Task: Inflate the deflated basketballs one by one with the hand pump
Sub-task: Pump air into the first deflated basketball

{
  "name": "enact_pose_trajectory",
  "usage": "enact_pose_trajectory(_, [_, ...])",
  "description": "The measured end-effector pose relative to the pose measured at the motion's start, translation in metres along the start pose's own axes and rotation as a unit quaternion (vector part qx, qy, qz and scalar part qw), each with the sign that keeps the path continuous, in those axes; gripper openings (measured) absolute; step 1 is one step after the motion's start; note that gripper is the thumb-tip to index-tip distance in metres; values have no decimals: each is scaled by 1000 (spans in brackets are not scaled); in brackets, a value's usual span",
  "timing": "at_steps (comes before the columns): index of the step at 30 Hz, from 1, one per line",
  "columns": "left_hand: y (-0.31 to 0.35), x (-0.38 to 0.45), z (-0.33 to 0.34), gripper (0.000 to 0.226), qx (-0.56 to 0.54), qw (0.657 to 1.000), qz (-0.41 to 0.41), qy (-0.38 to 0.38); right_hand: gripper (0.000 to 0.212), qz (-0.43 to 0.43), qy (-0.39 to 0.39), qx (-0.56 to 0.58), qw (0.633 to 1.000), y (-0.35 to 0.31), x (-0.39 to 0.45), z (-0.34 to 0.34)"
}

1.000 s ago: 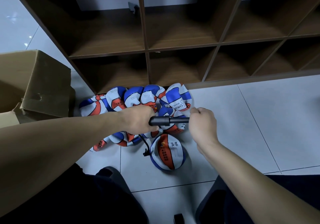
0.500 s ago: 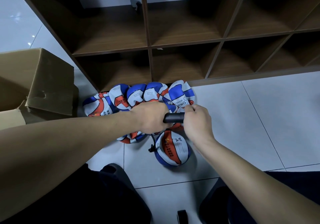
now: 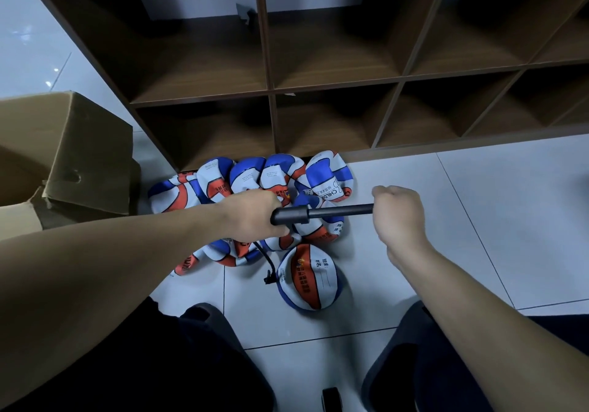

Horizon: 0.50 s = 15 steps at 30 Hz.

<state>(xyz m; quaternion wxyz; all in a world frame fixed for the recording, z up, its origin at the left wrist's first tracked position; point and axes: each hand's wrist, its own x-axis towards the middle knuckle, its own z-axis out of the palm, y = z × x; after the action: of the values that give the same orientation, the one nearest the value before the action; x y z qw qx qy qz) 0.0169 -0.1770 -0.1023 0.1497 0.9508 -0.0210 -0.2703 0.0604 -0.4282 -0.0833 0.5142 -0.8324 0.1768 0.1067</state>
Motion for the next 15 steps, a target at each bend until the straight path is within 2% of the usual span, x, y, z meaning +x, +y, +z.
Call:
enact_pose_trajectory(6, [18,0,1,35,-10,999,6,35,43,-82,12,-47,995,-4,-23,17])
enact_pose_trajectory(15, [30,0,-10,35,21,997,30,67,39,-112,-1,-44,993,-9,-38,32])
